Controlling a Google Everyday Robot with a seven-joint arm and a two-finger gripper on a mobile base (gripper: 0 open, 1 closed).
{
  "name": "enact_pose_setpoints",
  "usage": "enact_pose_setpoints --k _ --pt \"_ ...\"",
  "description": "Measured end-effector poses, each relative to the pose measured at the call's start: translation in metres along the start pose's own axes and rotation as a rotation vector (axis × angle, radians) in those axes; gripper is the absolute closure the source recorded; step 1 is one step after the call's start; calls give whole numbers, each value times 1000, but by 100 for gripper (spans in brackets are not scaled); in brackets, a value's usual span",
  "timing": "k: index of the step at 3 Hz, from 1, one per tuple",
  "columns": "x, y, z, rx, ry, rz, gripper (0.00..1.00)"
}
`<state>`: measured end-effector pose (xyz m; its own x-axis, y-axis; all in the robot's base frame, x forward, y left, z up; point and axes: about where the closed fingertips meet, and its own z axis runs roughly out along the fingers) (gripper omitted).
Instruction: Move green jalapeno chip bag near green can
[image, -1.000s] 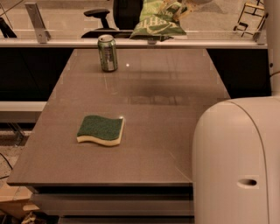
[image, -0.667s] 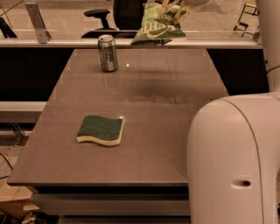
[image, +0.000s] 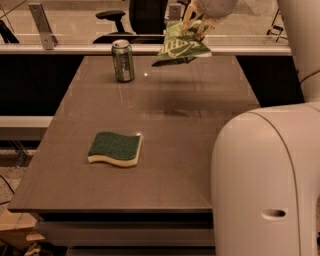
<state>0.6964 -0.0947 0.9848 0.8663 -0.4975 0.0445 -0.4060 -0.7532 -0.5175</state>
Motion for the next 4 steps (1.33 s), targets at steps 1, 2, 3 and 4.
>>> enact_pose_setpoints --k 1,2,3,4 --pt "-4 5 15 -24 -26 4 100" --pt "-7 8 28 -34 -51 7 100" --pt "-12 9 43 -39 -85 6 100" --pt "-17 9 57 -40 -117 4 100"
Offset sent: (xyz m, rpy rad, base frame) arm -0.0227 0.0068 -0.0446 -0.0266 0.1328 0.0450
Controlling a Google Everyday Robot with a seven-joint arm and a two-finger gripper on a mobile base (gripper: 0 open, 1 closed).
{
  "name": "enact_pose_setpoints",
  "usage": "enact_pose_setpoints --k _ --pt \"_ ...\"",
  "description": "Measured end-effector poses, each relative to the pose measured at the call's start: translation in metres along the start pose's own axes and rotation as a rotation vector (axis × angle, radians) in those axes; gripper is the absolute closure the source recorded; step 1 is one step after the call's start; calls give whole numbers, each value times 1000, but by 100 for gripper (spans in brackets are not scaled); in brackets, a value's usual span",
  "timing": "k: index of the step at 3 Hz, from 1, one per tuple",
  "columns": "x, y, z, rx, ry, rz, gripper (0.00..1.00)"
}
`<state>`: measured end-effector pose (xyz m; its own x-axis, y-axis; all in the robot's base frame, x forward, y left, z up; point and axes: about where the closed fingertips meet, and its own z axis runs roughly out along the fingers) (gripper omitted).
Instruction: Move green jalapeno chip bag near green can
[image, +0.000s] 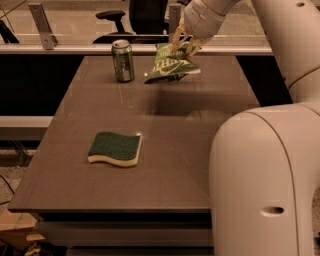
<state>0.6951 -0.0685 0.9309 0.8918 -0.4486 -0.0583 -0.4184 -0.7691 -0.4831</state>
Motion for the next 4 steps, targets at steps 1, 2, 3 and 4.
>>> enact_pose_setpoints --k 1,2,3,4 --pt "1 -9 30 18 -49 -11 100" --pt "3 -10 34 22 -52 -11 100" --pt "5 -14 38 31 -48 -10 82" --pt "7 -16 42 37 -45 -10 59"
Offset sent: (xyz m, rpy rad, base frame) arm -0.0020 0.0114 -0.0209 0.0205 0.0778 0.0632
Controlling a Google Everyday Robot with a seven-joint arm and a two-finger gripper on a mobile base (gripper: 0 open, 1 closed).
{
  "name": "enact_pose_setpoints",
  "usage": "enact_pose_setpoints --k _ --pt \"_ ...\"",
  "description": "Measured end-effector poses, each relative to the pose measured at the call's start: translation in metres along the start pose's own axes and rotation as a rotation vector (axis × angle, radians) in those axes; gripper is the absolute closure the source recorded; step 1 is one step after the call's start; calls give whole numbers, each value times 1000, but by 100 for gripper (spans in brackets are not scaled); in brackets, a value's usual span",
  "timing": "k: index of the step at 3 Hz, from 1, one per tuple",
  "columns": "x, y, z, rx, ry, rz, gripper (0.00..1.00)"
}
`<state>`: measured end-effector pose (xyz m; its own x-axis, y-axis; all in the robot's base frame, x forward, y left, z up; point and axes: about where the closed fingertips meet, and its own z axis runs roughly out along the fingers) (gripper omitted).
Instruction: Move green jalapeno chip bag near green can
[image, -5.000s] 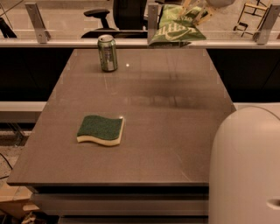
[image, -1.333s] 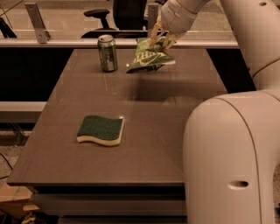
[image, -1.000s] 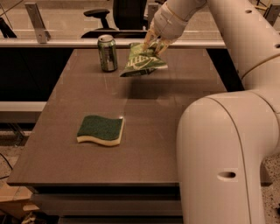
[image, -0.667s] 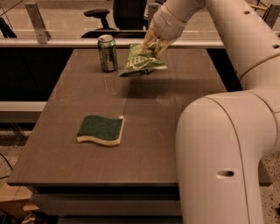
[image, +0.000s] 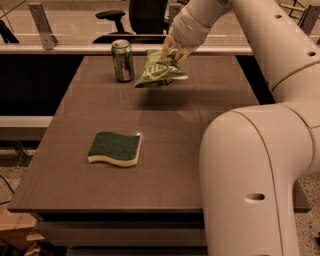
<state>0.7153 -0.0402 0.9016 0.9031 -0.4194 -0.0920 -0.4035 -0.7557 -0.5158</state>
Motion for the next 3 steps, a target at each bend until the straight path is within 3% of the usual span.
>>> enact_pose_setpoints --k 2,3 --pt "3 -4 9 10 2 0 12" --pt "5 -6 13 13 3 0 0"
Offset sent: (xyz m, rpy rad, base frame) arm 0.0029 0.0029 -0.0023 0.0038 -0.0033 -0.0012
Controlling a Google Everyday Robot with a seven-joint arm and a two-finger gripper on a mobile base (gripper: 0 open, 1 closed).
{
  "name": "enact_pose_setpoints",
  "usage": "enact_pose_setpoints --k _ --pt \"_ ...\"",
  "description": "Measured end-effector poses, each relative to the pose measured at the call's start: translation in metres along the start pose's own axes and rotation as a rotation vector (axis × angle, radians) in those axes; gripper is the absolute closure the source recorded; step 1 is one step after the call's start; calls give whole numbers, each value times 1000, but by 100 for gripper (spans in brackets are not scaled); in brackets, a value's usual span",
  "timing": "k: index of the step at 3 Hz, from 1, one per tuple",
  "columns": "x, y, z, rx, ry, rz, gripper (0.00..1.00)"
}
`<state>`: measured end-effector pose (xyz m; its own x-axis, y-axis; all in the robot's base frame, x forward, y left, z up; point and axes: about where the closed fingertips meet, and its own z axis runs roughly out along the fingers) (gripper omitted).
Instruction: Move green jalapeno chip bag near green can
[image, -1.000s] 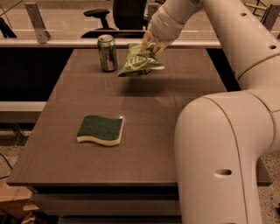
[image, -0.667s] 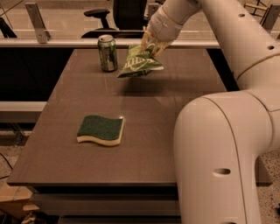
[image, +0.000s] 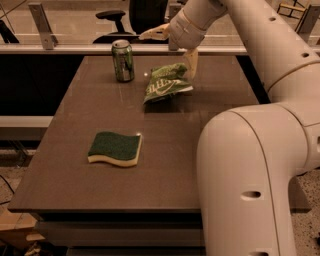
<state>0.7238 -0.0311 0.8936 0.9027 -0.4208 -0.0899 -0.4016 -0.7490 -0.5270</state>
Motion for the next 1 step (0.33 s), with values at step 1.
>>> enact_pose_setpoints --k 1 --pt "0 0 0 0 0 0 0"
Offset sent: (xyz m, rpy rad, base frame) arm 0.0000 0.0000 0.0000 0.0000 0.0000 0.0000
